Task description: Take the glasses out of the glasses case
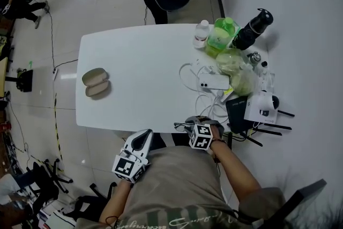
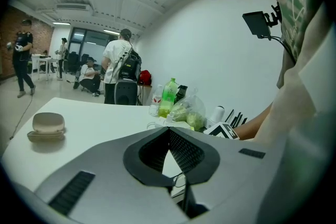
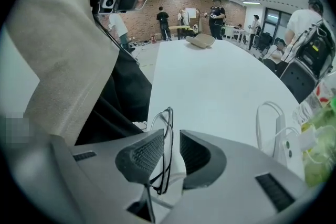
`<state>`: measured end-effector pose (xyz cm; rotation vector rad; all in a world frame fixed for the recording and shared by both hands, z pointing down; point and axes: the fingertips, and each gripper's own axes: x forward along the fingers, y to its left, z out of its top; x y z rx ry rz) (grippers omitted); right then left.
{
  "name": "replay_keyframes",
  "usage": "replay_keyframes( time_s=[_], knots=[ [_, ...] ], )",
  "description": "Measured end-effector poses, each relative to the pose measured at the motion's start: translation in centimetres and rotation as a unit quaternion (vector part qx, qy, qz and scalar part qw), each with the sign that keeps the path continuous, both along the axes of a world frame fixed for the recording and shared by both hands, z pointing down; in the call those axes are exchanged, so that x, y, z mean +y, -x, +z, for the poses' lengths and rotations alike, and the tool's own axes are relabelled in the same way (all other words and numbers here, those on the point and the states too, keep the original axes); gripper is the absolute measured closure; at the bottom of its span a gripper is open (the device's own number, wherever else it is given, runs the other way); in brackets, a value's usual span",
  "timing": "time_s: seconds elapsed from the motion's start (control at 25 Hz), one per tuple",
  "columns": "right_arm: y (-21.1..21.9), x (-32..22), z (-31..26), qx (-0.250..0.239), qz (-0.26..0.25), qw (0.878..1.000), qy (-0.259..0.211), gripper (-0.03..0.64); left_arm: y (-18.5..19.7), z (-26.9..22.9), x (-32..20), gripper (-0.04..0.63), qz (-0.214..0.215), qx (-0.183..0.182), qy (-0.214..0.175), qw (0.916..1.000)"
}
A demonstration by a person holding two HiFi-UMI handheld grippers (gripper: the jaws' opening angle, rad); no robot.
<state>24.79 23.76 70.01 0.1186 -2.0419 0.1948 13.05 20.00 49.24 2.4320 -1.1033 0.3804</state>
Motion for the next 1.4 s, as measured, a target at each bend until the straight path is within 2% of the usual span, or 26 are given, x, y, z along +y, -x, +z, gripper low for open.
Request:
replay_keyframes(
  time_s=[0.16, 0.4, 0.56, 0.68, 0.88, 1.0, 1.12, 1.28, 1.4],
  knots=[
    [-0.4, -0.7, -0.8, -0.013, 0.031, 0.999, -0.001, 0.545, 1.8, -0.7, -0.2, 0.589, -0.035, 0.005, -0.017, 0.9992],
    [-0.8, -1.5, -1.9, -0.024, 0.094, 0.995, -0.021, 0.545, 2.0, -1.0, 0.0, 0.588, -0.016, 0.008, -0.015, 0.9997],
    [-1.1, -0.8, -2.0, -0.015, 0.132, 0.991, -0.025, 0.545, 3.0, -0.9, 1.0, 0.589, -0.005, 0.027, -0.017, 0.9995],
    [-1.2, 0.0, -2.4, -0.011, 0.159, 0.987, -0.029, 0.545, 4.1, -1.5, 2.0, 0.588, 0.0, 0.025, -0.011, 0.9996],
    [-1.0, 1.0, -4.6, -0.033, 0.223, 0.973, -0.057, 0.545, 6.2, -1.8, 3.9, 0.588, 0.003, 0.049, -0.009, 0.9988],
    [-0.1, 2.0, -6.3, -0.056, 0.255, 0.962, -0.076, 0.546, 6.8, -2.1, 5.0, 0.588, 0.021, 0.056, -0.01, 0.9982],
    [1.3, 3.9, -7.4, -0.08, 0.276, 0.954, -0.081, 0.546, 7.4, -2.2, 6.2, 0.588, 0.039, 0.057, -0.019, 0.9974],
    [3.0, 6.9, -8.1, -0.094, 0.291, 0.947, -0.098, 0.546, 8.3, -3.0, 7.3, 0.588, 0.043, 0.063, -0.016, 0.997],
    [4.7, 8.0, -10.2, -0.119, 0.314, 0.935, -0.111, 0.546, 9.1, -3.2, 8.2, 0.588, 0.053, 0.067, -0.017, 0.9962]
  ],
)
